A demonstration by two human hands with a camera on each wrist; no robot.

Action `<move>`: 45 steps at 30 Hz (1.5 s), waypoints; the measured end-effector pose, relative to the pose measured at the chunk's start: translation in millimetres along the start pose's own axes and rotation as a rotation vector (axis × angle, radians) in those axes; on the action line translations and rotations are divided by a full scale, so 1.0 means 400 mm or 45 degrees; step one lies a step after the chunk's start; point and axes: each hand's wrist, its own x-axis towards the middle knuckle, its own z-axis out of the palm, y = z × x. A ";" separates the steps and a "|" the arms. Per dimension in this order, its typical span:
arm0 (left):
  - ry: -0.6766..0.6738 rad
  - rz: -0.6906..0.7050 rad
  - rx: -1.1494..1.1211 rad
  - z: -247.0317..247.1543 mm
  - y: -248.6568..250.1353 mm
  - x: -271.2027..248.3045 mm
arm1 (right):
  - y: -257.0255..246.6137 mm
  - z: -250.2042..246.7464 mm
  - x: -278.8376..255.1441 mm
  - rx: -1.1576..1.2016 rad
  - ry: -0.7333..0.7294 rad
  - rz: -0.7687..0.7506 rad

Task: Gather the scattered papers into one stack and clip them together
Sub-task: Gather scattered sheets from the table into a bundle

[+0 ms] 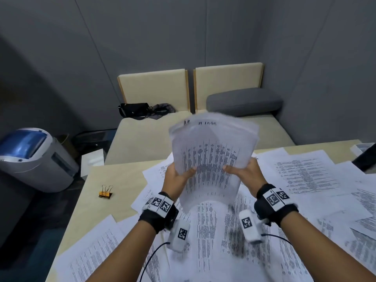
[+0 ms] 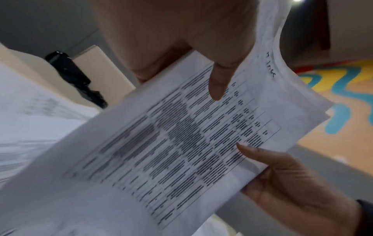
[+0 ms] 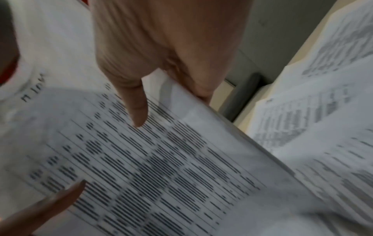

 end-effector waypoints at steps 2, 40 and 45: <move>-0.083 -0.052 0.061 -0.008 -0.042 -0.016 | 0.041 -0.002 -0.001 -0.092 -0.027 0.083; -0.047 -0.832 1.035 -0.175 -0.419 -0.003 | 0.432 -0.098 -0.102 -0.977 0.145 1.061; -0.108 -0.813 1.040 -0.156 -0.422 -0.012 | 0.430 -0.073 -0.105 -0.845 -0.027 0.821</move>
